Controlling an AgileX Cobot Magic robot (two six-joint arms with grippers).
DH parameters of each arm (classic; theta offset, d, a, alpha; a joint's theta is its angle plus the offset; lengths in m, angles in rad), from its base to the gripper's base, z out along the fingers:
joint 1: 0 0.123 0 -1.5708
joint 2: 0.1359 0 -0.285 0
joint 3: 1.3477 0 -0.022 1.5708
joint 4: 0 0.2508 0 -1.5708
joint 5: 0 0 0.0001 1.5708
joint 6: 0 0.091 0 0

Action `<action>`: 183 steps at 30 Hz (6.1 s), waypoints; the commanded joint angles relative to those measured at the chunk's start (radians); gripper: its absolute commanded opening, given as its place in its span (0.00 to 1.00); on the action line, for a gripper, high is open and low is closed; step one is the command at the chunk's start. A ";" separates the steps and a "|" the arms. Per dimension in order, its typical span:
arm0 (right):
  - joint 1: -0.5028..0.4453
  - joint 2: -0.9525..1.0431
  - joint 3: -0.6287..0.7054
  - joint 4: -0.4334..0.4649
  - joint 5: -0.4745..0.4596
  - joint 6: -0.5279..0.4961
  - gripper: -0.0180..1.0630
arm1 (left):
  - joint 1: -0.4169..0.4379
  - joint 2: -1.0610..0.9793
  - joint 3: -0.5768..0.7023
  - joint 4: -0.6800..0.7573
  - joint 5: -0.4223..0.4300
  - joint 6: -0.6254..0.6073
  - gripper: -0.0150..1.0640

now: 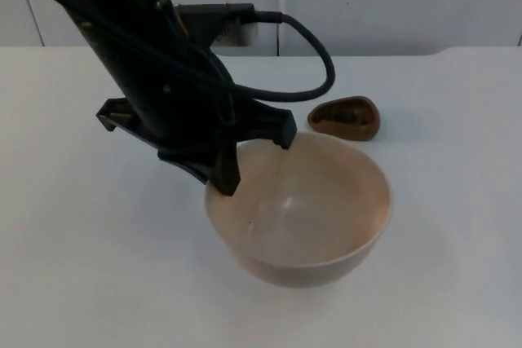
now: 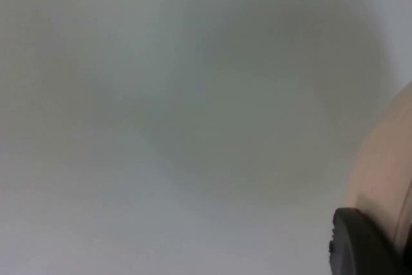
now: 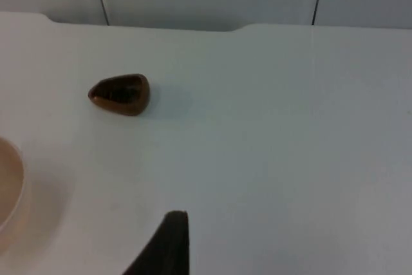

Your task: Pick up the bowl with the left hand and pour the coffee beans from the cup into the bowl with the right hand.

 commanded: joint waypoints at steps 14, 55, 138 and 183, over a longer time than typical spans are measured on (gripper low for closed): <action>-0.006 0.607 -0.446 -0.001 0.013 0.004 0.99 | -0.005 -0.008 -0.008 -0.022 -0.007 -0.009 0.01; 0.322 1.662 -1.149 -0.080 0.207 0.210 0.98 | -0.005 -0.008 -0.008 -0.022 -0.026 -0.009 0.01; 0.285 2.216 -1.507 -0.089 -0.046 0.437 0.13 | -0.005 -0.008 -0.008 -0.049 -0.048 -0.009 0.01; 0.226 1.614 -1.226 0.131 0.273 -0.077 0.02 | -0.005 -0.008 -0.008 -0.051 -0.047 -0.009 0.01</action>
